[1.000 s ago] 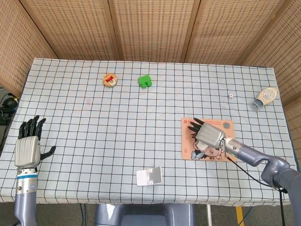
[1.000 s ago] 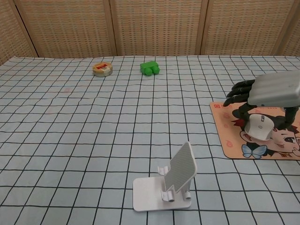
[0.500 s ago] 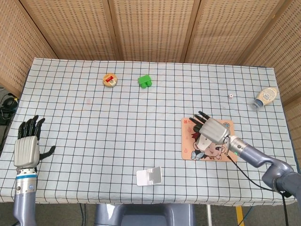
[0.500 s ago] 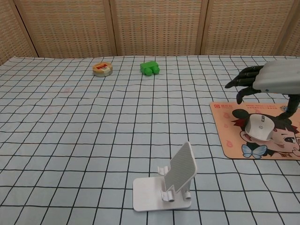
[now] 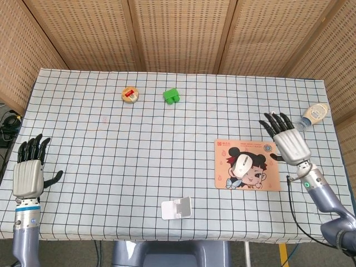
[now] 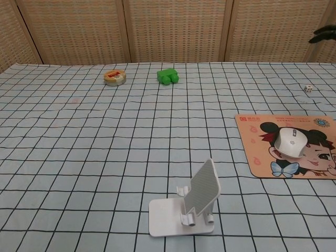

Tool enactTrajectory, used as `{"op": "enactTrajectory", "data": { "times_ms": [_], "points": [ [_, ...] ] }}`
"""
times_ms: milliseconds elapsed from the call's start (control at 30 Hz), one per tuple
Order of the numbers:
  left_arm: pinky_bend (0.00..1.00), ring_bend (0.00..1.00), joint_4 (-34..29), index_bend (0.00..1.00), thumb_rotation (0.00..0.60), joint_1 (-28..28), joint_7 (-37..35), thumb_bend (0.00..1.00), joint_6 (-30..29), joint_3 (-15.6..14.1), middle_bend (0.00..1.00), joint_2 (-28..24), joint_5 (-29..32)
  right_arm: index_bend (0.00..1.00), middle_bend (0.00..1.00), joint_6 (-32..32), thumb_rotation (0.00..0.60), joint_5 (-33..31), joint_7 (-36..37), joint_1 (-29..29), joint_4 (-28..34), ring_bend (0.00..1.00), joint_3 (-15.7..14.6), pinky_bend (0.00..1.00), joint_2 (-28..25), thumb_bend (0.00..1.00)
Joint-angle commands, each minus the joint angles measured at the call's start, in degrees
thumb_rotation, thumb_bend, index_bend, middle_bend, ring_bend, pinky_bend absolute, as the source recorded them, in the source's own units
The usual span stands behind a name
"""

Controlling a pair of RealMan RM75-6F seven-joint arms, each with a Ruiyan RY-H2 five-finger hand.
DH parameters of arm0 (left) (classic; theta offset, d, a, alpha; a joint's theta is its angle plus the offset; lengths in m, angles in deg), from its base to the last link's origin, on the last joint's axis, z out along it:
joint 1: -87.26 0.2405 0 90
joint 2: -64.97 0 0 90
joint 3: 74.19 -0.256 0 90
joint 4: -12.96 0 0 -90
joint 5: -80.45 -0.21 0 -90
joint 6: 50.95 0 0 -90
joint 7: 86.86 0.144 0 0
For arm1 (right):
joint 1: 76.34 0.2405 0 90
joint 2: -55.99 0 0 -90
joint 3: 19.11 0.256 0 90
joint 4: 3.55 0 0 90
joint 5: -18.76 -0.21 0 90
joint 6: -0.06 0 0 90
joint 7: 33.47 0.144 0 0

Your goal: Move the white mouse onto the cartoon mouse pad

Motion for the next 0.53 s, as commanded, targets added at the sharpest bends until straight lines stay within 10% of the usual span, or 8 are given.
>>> {"op": "enactTrajectory", "data": {
  "times_ms": [33,533],
  "points": [
    [0.00,0.00,0.4,0.07,0.600,-0.1,-0.5,0.19,0.2,-0.4,0.00,-0.1,-0.6,0.08,0.00,3.1,0.600,-3.0,4.5,-4.3,2.0,0.00,1.8,0.00,0.7,0.18],
    [0.00,0.00,4.8,0.02,0.600,0.4,-3.0,0.18,1.2,-1.7,0.00,-0.5,-1.9,0.00,0.00,9.5,0.600,-7.2,7.7,-15.5,10.7,0.00,2.8,0.00,2.1,0.17]
  ]
}}
